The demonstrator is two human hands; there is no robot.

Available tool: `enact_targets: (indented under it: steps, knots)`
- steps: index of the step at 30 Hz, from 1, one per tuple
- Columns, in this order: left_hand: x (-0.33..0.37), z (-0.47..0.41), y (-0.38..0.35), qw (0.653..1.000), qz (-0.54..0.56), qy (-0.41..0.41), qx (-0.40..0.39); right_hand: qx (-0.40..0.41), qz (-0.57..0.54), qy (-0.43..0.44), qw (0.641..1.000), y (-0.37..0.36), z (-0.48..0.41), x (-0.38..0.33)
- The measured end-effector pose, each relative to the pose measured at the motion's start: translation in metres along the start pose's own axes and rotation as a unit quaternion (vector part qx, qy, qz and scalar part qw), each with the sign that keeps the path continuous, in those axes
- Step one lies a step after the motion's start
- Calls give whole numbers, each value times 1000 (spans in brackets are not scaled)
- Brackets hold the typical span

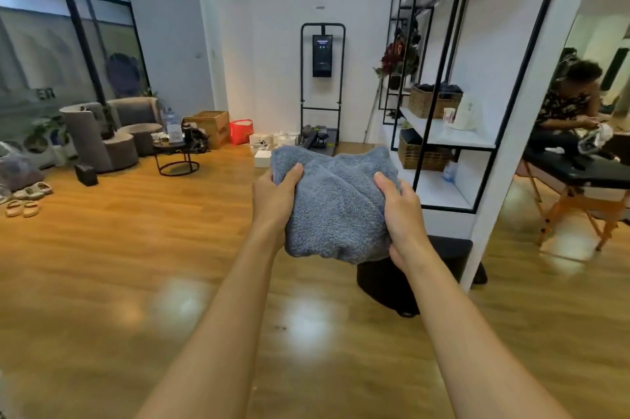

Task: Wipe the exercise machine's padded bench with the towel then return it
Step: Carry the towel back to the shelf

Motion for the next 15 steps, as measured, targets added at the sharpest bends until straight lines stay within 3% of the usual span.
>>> enact_targets:
  steps: [15]
  knots:
    - [-158,-530,-3,999,-3,15,-32,34,0,3,999,7,-516,117]
Point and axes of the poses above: each hand's wrist, its own z-axis away from the middle knuckle, its own y-axis out of the back of the hand, x = y × z, the point moved 10 cm from there along -z, towards the middle knuckle, and after that the axes turned 13 degrees about -x, right-handed, at the moved point
